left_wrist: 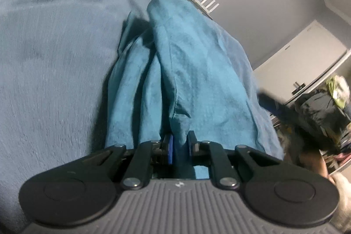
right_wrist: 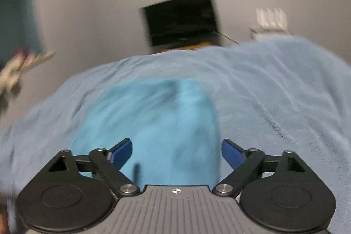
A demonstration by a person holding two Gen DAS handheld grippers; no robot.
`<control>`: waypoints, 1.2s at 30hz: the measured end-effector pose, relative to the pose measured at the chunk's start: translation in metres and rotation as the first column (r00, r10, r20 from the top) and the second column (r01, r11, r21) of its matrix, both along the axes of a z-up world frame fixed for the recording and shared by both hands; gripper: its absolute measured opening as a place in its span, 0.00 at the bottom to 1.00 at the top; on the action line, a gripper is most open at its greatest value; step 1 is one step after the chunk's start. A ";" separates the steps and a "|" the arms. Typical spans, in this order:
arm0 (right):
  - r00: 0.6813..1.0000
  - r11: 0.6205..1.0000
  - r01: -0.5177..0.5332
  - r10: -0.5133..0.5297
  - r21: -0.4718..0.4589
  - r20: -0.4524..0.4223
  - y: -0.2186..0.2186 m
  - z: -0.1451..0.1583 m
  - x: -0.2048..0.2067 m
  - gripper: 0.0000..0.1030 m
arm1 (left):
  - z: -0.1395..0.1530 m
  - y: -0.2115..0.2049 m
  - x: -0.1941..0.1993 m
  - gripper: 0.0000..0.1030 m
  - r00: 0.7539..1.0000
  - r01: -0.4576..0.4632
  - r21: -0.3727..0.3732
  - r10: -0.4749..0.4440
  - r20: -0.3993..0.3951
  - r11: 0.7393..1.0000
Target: Fold large clothes
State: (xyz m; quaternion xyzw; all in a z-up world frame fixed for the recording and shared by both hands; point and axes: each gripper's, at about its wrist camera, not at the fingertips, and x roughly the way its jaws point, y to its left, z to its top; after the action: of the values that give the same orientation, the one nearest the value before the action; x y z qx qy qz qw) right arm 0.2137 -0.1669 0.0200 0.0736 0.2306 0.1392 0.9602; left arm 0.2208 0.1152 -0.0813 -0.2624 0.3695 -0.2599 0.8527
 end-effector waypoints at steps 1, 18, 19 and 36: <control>0.999 0.999 -0.035 0.036 -0.037 0.016 0.007 -0.002 -0.019 0.82 | 0.003 -0.002 -0.003 0.09 1.000 -0.009 0.028 0.008 0.020 1.000; 0.986 0.996 0.031 -0.045 -0.088 -0.161 -0.036 -0.039 -0.138 0.82 | 0.005 -0.012 -0.018 0.09 0.993 -0.086 0.198 0.067 0.102 0.976; 0.983 0.991 -0.004 -0.021 -0.136 -0.184 -0.027 -0.043 -0.140 0.82 | 0.006 -0.012 -0.020 0.09 0.992 -0.087 0.203 0.066 0.104 0.975; 0.972 0.968 0.063 -0.115 -0.241 -0.206 -0.005 -0.058 -0.146 0.75 | 0.025 -0.017 -0.070 0.46 0.979 -0.147 0.308 0.093 0.183 0.940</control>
State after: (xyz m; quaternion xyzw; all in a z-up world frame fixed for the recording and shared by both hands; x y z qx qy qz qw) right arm 0.0678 -0.1714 -0.0383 -0.0143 0.3456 0.0588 0.9364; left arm 0.1510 0.0982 -0.0567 -0.1202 0.3181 -0.1649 0.9258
